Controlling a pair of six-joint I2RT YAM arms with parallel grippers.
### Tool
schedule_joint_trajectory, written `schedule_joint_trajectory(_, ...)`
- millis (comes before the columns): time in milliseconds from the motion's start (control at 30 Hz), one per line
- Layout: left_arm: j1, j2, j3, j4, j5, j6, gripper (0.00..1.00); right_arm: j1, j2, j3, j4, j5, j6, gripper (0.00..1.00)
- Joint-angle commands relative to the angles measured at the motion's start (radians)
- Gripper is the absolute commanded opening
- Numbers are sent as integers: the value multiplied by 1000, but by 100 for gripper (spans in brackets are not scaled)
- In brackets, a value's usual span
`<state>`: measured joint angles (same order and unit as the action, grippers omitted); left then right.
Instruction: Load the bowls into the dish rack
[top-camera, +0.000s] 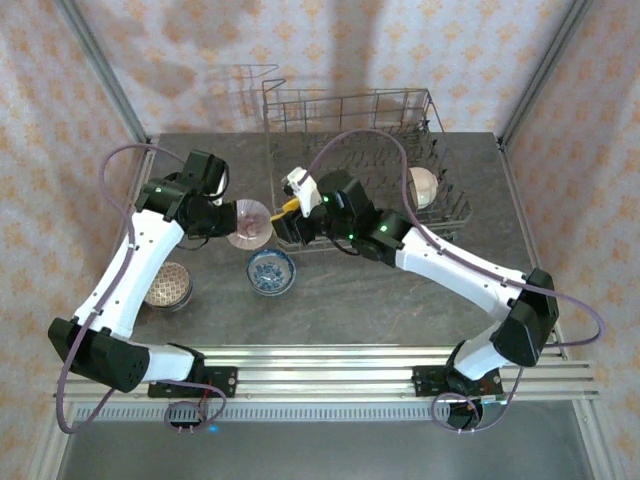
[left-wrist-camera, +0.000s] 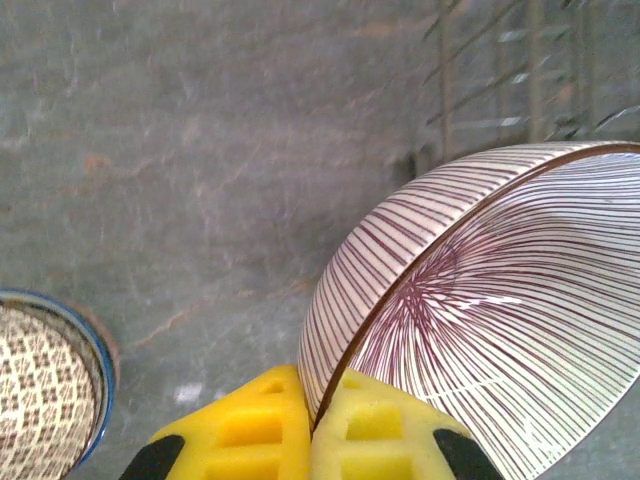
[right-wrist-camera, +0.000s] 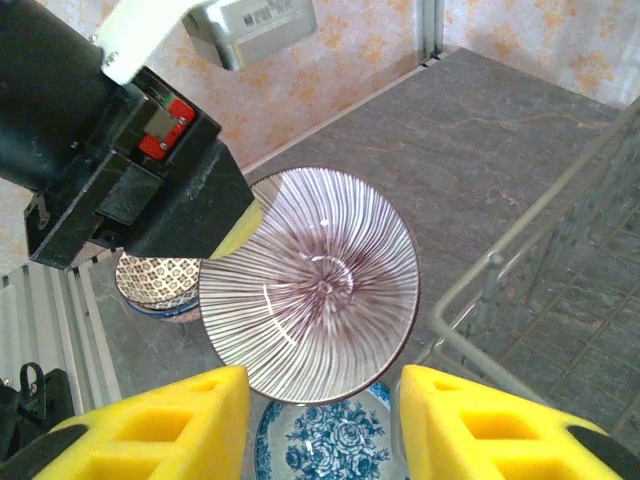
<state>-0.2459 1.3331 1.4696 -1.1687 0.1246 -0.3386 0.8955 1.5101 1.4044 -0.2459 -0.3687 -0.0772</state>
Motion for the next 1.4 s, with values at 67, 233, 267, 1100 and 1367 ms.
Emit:
schedule_joint_trajectory(67, 6, 8, 110, 115, 30, -5, 0, -66, 35, 103, -150, -69, 97, 42)
schedule_joint_trajectory(233, 1, 29, 161, 178, 89, -20, 0, -106, 50, 181, -213, -183, 118, 42)
schedule_joint_trajectory(267, -2, 39, 170, 184, 96, -20, 0, -109, 52, 190, -215, -201, 117, 42)
schedule_joint_trajectory(1100, -87, 192, 287, 286, 128, -49, 0, -230, 140, 337, -310, -38, 281, 37)
schedule_joint_trajectory(1367, -96, 198, 284, 293, 119, -56, 0, -230, 85, 298, -298, 34, 301, 41)
